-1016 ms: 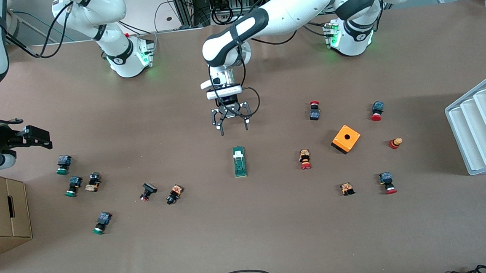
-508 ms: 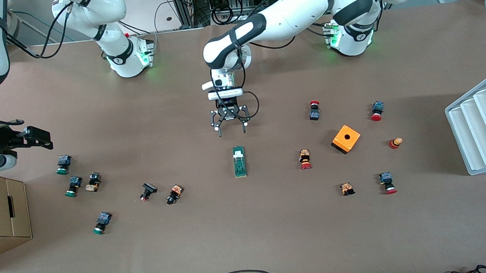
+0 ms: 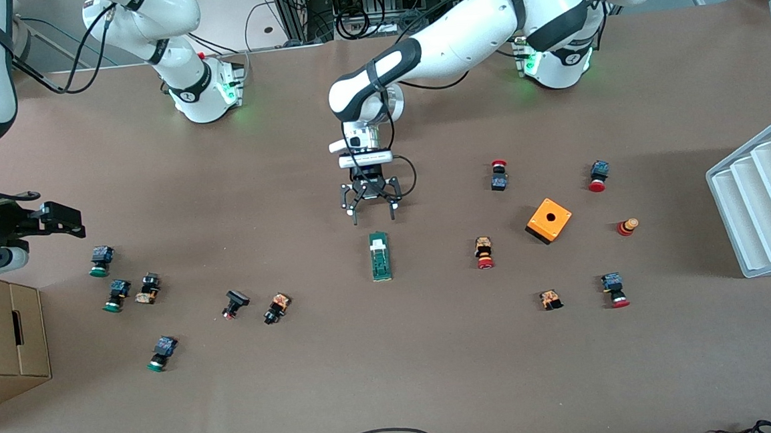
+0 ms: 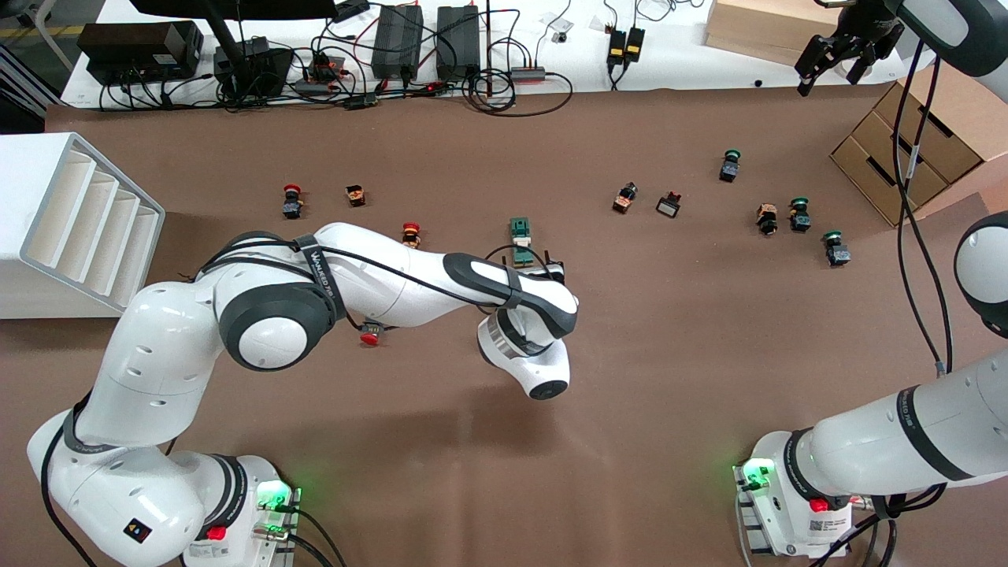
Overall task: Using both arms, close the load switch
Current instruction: 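Lower the open left gripper down onto the green switch body, then close the left gripper on the switch while the right gripper reaches over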
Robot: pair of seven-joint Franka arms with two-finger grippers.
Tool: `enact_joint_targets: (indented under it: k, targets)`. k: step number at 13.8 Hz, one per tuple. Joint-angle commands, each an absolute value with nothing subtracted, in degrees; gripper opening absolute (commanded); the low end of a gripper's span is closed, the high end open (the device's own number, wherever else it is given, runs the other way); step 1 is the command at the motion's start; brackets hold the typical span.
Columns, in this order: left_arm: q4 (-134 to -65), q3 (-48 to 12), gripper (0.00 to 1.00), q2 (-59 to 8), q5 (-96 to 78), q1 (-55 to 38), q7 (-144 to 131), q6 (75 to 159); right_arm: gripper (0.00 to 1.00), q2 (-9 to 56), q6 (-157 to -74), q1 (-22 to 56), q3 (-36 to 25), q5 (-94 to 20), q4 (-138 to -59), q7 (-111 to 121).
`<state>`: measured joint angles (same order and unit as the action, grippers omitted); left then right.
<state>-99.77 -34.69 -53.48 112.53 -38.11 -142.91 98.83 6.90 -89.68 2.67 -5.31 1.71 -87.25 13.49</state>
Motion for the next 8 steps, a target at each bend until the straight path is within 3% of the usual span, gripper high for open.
enact_joint_targets:
  k: [1,8]
  targets:
    - [-96.9,-34.7,1.0,-56.4,113.8,-38.4,-143.7,98.1,1.0,7.6,-89.3,3.0,-5.2,2.6,-86.3,13.5]
    - [-95.0,-34.1,1.0,-57.6,113.8,-38.5,-143.3,98.1,1.0,9.4,-89.5,4.8,-5.1,2.5,-86.2,12.8]
